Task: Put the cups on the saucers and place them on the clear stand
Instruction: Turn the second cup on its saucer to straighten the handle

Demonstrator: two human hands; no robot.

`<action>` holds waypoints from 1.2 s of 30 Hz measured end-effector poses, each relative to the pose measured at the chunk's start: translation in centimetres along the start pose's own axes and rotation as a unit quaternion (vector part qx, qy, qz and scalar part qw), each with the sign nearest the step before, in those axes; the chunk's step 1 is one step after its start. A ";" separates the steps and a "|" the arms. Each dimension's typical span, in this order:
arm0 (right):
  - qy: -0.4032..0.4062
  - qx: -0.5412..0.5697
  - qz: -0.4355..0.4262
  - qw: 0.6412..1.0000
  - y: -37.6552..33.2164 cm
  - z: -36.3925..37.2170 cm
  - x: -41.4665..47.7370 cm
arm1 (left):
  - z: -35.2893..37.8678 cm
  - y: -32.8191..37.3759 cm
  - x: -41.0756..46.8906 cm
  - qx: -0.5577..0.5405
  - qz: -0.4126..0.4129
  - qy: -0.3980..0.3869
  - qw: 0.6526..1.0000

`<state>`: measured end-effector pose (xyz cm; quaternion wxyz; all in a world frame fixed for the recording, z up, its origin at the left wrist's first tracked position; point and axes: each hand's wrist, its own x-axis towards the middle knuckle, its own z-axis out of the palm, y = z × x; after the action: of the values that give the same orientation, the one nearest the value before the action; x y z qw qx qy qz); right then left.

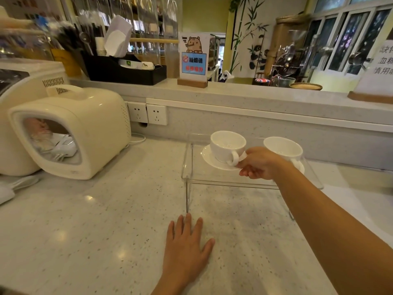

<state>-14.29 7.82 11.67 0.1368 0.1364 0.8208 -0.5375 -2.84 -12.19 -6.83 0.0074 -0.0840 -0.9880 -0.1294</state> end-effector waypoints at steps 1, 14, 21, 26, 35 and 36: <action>-0.003 0.007 -0.001 1.000 0.0 0.1 0.0 | 0.0 0.0 0.0 0.001 0.001 0.000 1.000; -0.021 0.032 -0.041 0.998 -0.8 3.0 0.0 | -0.1 0.0 -0.1 -0.006 0.005 0.003 1.000; -0.023 0.035 -0.041 0.998 -0.6 3.1 -0.1 | -0.1 -0.1 -0.1 -0.004 0.006 0.006 1.000; -0.012 0.019 -0.055 0.998 -0.7 2.9 -1.5 | -0.2 -0.1 -0.1 -0.007 0.005 0.002 1.000; 0.076 0.008 -0.180 0.981 0.2 -0.8 -7.4 | -0.4 -0.1 -0.2 -0.010 0.009 0.003 1.000; 0.092 0.014 -0.183 0.979 0.6 -1.5 -7.9 | -0.3 -0.1 -0.3 -0.011 0.009 0.003 1.000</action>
<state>-6.86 8.83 14.70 -0.0415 0.0346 0.8334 -0.5500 -2.61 -12.42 -6.54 0.0110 -0.0924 -0.9858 -0.1400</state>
